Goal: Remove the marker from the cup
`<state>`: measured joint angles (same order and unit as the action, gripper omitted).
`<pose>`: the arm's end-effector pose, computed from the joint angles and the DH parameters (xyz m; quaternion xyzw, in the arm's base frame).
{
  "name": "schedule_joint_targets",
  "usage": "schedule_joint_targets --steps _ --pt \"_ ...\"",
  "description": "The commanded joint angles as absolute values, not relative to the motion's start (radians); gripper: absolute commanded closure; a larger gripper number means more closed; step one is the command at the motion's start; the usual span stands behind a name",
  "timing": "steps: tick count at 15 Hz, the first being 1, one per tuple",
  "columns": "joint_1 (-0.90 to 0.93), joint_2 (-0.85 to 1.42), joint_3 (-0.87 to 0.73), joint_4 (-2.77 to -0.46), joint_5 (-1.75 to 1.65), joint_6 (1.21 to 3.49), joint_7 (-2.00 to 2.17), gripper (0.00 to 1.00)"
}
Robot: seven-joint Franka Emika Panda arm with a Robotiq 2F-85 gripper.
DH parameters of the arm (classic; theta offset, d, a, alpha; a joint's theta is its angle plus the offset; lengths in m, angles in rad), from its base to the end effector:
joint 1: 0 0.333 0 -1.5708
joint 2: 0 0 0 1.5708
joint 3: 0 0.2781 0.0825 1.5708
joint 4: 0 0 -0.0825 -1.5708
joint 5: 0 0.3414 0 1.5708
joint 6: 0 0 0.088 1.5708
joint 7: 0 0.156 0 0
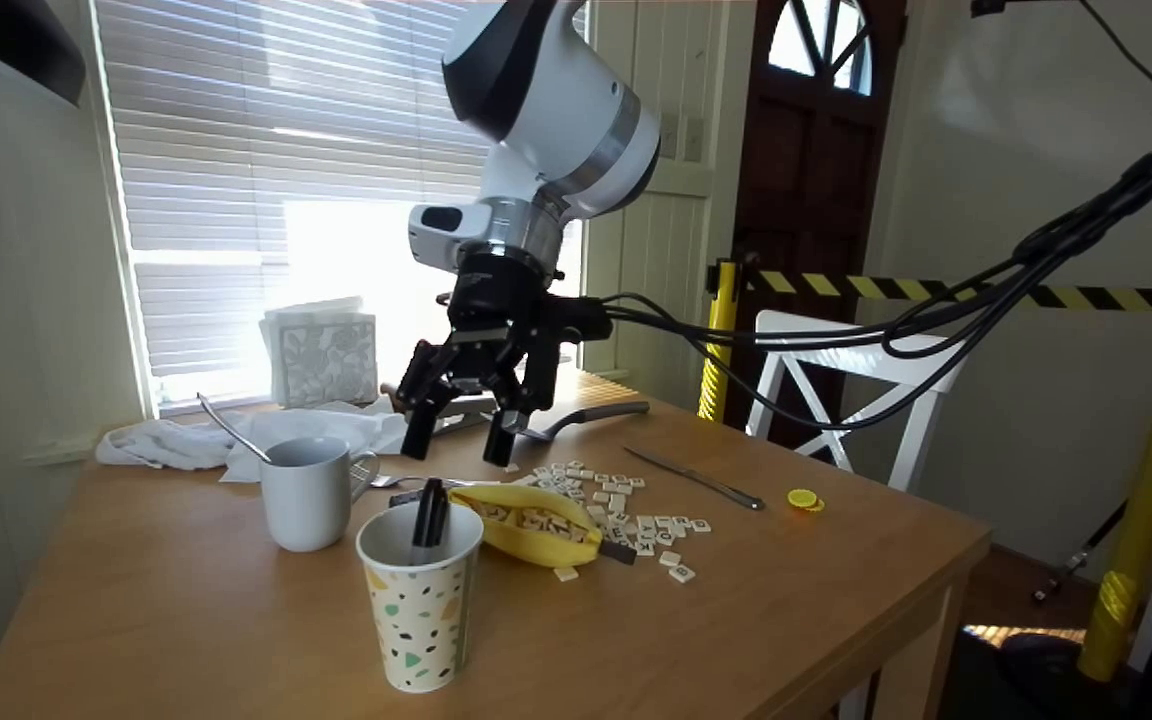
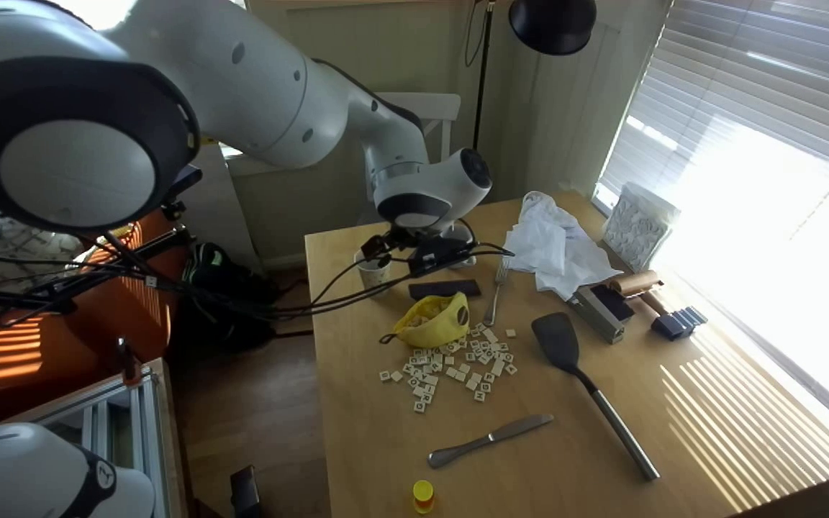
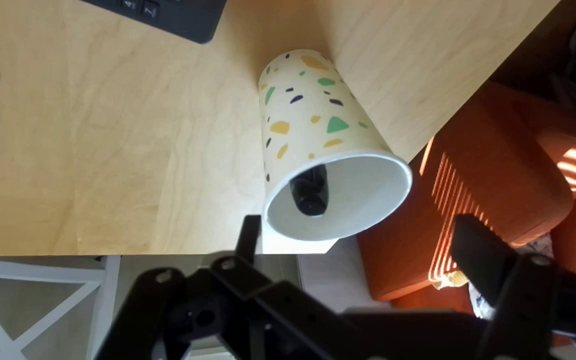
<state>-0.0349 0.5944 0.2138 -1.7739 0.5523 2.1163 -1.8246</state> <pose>0.5638 0.1466 0.1794 -0.6553 -0.6939 -0.1180 0.2742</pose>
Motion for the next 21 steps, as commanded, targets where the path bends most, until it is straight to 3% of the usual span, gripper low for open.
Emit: schedule_joint_targets --steps 1,5,7,8,15,19,21 --pt "-0.023 0.637 0.211 -1.718 0.502 2.108 -1.779 0.09" --pt "-0.022 0.656 0.218 -1.699 0.483 2.114 -1.771 0.15" --pt "-0.021 0.661 0.222 -1.692 0.476 2.114 -1.773 0.22" --pt "-0.020 0.663 0.223 -1.690 0.471 2.116 -1.771 0.31" --pt "-0.013 0.670 0.227 -1.683 0.451 2.127 -1.779 0.35" --pt "-0.007 0.671 0.224 -1.683 0.416 2.121 -1.778 0.62" --pt "-0.005 0.672 0.224 -1.684 0.405 2.122 -1.776 0.68"
